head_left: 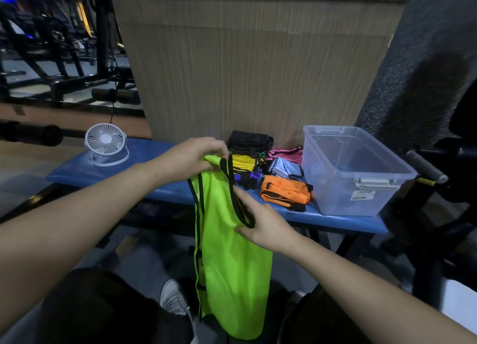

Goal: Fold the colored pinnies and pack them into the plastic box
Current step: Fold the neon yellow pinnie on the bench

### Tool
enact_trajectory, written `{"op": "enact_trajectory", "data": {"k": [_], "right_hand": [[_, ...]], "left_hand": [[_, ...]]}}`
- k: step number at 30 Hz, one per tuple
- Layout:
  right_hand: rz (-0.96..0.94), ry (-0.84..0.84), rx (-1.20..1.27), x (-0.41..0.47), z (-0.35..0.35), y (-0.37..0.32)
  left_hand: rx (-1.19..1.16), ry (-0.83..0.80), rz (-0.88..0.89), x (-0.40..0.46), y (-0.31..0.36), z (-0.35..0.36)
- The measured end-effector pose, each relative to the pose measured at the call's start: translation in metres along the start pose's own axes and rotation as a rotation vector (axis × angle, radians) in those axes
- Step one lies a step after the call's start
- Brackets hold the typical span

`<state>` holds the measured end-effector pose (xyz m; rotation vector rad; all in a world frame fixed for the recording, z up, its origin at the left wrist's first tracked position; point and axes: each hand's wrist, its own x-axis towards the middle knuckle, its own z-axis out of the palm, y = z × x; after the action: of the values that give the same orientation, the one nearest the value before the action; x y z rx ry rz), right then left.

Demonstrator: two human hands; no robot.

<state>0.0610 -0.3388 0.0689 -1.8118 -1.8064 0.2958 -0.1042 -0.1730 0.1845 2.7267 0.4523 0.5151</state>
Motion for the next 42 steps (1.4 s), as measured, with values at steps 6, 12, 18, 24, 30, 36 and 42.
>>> {"op": "enact_trajectory", "data": {"k": [6,12,18,24,30,36,42], "right_hand": [[-0.092,-0.082,-0.041,0.004,0.004,0.004],[-0.08,-0.133,-0.095,0.002,0.003,0.008],[0.018,-0.243,-0.221,-0.001,-0.002,0.019],[-0.083,-0.083,-0.121,-0.001,-0.029,0.03],[-0.088,0.043,-0.038,-0.002,-0.049,0.023],[-0.112,0.104,-0.128,-0.001,-0.063,0.015],[-0.141,0.282,-0.175,0.007,-0.076,0.01]], "left_hand": [[-0.053,-0.05,0.018,0.0,0.002,0.001],[-0.124,-0.015,-0.027,-0.004,-0.001,-0.005],[-0.081,0.012,-0.085,-0.004,-0.01,-0.014],[-0.043,0.06,-0.141,-0.003,-0.012,-0.031],[-0.035,0.021,-0.193,-0.003,-0.005,-0.055],[-0.168,0.029,-0.243,-0.011,-0.005,-0.082],[-0.13,0.01,-0.266,-0.007,-0.008,-0.1]]}}
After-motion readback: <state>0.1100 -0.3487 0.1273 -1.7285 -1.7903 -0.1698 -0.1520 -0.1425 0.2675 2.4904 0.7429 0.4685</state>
